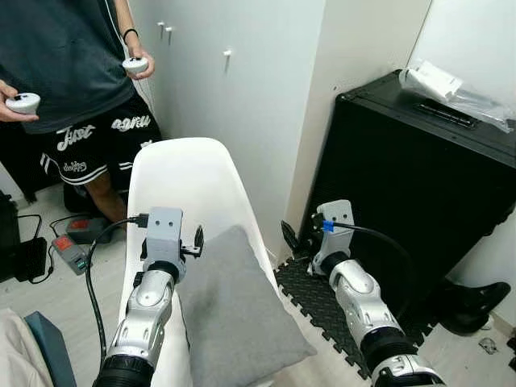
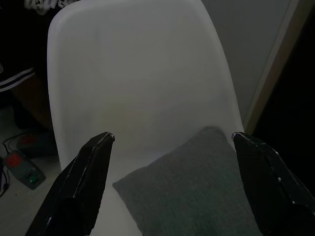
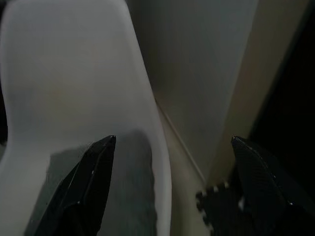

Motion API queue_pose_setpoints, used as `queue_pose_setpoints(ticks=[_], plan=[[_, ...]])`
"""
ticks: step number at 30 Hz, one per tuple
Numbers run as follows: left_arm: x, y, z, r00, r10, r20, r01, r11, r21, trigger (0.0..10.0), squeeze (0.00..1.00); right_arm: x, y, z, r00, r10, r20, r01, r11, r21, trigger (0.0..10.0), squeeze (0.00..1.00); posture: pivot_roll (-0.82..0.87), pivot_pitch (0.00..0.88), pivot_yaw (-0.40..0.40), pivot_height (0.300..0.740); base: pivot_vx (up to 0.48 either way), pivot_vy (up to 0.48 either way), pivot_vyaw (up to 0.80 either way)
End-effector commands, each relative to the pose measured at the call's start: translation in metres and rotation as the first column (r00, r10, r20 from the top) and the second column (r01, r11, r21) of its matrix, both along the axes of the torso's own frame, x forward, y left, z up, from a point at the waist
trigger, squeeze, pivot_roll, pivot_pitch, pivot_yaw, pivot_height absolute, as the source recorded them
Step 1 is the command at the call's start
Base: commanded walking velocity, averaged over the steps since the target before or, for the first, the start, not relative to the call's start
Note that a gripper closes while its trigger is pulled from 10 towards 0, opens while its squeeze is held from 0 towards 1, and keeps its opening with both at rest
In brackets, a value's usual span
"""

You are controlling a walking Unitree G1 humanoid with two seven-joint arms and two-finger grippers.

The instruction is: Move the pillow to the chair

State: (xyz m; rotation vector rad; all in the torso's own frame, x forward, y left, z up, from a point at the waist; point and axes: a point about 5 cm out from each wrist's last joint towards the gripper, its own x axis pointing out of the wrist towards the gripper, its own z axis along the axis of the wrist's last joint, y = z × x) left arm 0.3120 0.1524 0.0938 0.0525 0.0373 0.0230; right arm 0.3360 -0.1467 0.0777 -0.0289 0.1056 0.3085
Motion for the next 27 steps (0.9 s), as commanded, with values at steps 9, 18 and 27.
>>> queue_pose_setpoints(ticks=[9, 18, 27], plan=[[-0.018, 0.007, -0.052, 0.974, 0.01, -0.225, 0.009, 0.997, 0.082, 10.0, 0.0, -0.025, -0.008, -0.049, 0.979, -0.043, -0.199, 0.025, 0.995, -0.096, 10.0, 0.0, 0.02, 0.071, -0.038, 0.74, 0.0, 0.0, 0.0], [-0.039, 0.018, -0.08, 0.942, 0.035, -0.335, -0.002, 0.995, 0.098, 10.0, 0.0, -0.044, -0.017, -0.074, 0.953, -0.09, -0.288, 0.046, 0.987, -0.153, 10.0, 0.0, 0.02, 0.061, -0.033, 0.74, 0.0, 0.0, 0.0], [-0.033, 0.015, -0.075, 0.951, 0.04, -0.306, -0.014, 0.996, 0.086, 10.0, 0.0, -0.044, -0.014, -0.073, 0.959, -0.089, -0.271, 0.051, 0.989, -0.141, 10.0, 0.0, 0.02, 0.067, -0.031, 0.74, 0.0, 0.0, 0.0]])
